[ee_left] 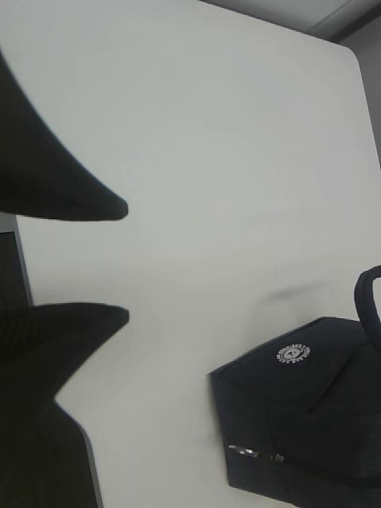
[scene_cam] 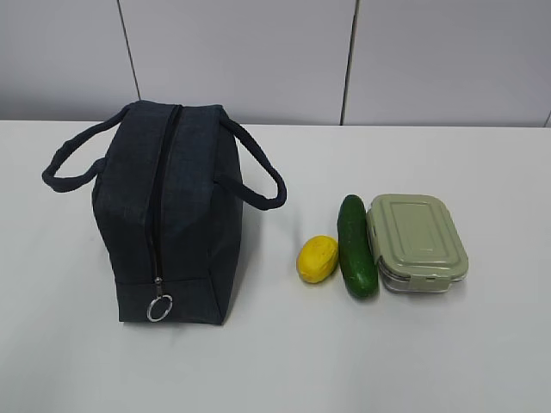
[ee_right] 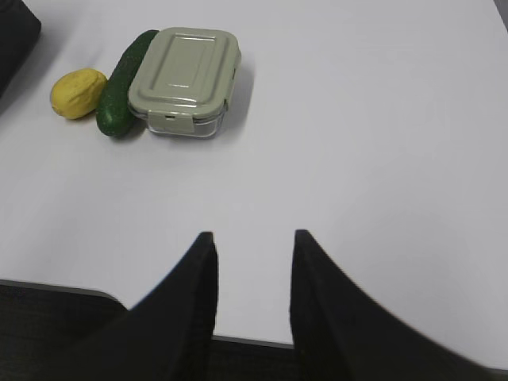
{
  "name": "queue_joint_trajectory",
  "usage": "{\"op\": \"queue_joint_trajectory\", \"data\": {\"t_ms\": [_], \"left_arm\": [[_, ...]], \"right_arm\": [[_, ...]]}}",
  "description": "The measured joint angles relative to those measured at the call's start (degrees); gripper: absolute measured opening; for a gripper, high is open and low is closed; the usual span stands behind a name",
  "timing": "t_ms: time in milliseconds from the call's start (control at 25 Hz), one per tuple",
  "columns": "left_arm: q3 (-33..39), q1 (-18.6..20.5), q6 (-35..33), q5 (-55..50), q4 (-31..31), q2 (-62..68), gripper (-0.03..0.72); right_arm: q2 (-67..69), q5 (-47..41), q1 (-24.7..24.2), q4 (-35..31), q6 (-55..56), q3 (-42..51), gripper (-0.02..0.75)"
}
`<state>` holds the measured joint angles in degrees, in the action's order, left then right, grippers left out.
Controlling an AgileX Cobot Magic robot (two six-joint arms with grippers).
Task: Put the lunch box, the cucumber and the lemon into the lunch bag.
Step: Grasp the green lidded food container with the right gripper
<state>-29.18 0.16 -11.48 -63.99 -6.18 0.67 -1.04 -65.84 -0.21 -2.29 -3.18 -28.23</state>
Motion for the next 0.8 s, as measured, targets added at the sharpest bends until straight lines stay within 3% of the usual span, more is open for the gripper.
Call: {"op": "queue_joint_trajectory", "data": {"t_ms": [800], "left_arm": [[0.0, 0.0, 0.0, 0.0, 0.0, 0.0, 0.237]], "right_arm": [[0.0, 0.0, 0.0, 0.0, 0.0, 0.0, 0.235]]}}
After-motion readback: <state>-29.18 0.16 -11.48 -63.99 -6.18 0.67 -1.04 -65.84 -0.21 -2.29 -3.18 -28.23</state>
